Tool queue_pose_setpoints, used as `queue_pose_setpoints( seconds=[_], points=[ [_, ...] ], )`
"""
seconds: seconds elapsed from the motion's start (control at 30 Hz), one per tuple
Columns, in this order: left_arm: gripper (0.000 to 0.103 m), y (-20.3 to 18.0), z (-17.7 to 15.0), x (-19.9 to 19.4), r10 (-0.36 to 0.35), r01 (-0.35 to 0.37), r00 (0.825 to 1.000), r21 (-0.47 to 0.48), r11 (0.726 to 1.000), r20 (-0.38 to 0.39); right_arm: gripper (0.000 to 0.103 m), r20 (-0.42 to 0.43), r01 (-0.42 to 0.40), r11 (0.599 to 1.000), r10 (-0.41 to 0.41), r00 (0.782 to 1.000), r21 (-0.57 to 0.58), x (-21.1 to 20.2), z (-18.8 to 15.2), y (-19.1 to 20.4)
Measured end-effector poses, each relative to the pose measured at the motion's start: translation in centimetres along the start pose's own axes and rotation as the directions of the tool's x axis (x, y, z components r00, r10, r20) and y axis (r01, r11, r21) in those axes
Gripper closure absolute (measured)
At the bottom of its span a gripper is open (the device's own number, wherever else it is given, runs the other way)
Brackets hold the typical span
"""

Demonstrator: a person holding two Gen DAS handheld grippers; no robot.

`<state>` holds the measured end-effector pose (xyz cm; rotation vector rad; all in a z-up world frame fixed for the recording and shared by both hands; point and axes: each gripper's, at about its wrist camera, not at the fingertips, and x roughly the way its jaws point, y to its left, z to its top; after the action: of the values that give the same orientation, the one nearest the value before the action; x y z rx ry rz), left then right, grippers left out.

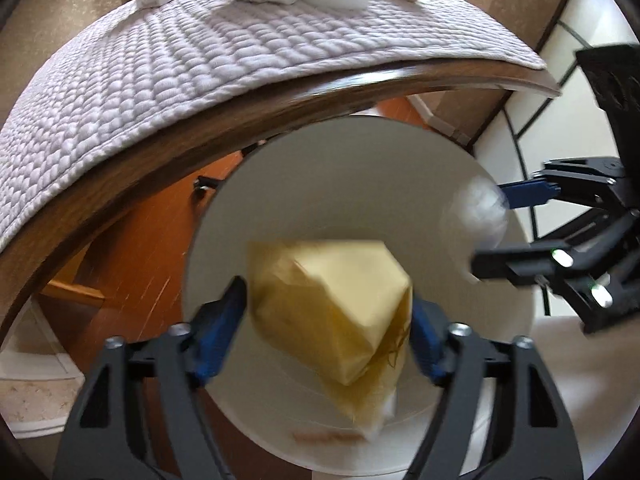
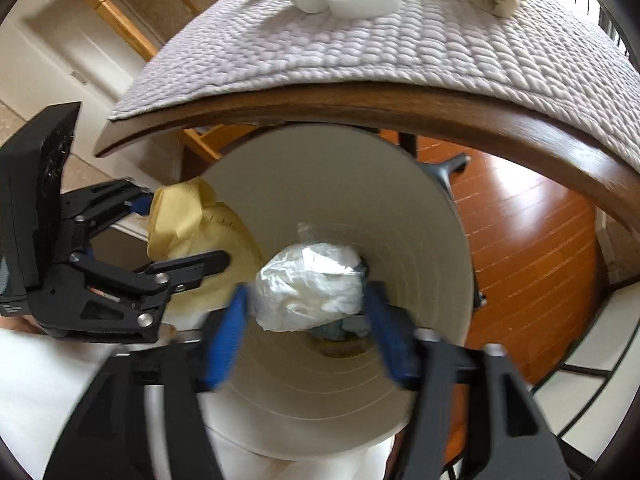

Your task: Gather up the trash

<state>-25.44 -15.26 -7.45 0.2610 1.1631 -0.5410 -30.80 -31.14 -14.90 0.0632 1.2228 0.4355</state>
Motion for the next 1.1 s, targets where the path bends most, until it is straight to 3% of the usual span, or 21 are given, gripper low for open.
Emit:
queue_pose_setpoints(
  seconds=[0.37,0.5,0.6,0.77,0.87,0.97,1.1],
  points=[
    [0.017,1.6,0.5,-2.4,-0.017,0.020,0.999,-0.057,0.998,0.046,0.024,0.049,0.007,0.999,-0.009,0.999,0.043,-2.3,0.6,-1.3],
    [0.017,1.2,1.5,-5.3,-0.011,0.018,0.992,-0.053,0.998,0.128,0.015,0.096,0.000,0.999,-0.004,0.995,0.047,-4.8,1.3,-0.8],
    [0.008,2.4,3.1,-7.9,0.028,-0.008,0.975,-0.091,0.996,0.218,0.007,0.177,0.017,0.999,-0.024,0.984,0.037,-7.5,2.5,-0.2],
    [0.003,7.1,6.4,-10.9,0.130,-0.054,0.929,-0.223,0.973,0.346,0.005,0.335,0.086,0.993,-0.110,0.936,0.087,-11.5,6.2,-2.4],
    [0.003,10.0,8.4,-10.5,0.226,-0.124,0.911,-0.292,0.948,0.345,0.005,0.377,0.168,0.974,-0.214,0.901,0.151,-12.2,8.6,-5.7],
    [0.003,13.0,10.2,-9.5,0.277,-0.151,0.902,-0.357,0.922,0.332,0.005,0.384,0.233,0.949,-0.301,0.873,0.214,-12.2,11.0,-9.7],
    [0.003,15.8,11.9,-8.2,0.338,-0.198,0.888,-0.404,0.893,0.311,0.005,0.371,0.291,0.919,-0.376,0.850,0.265,-11.8,13.4,-13.5]
  ],
)
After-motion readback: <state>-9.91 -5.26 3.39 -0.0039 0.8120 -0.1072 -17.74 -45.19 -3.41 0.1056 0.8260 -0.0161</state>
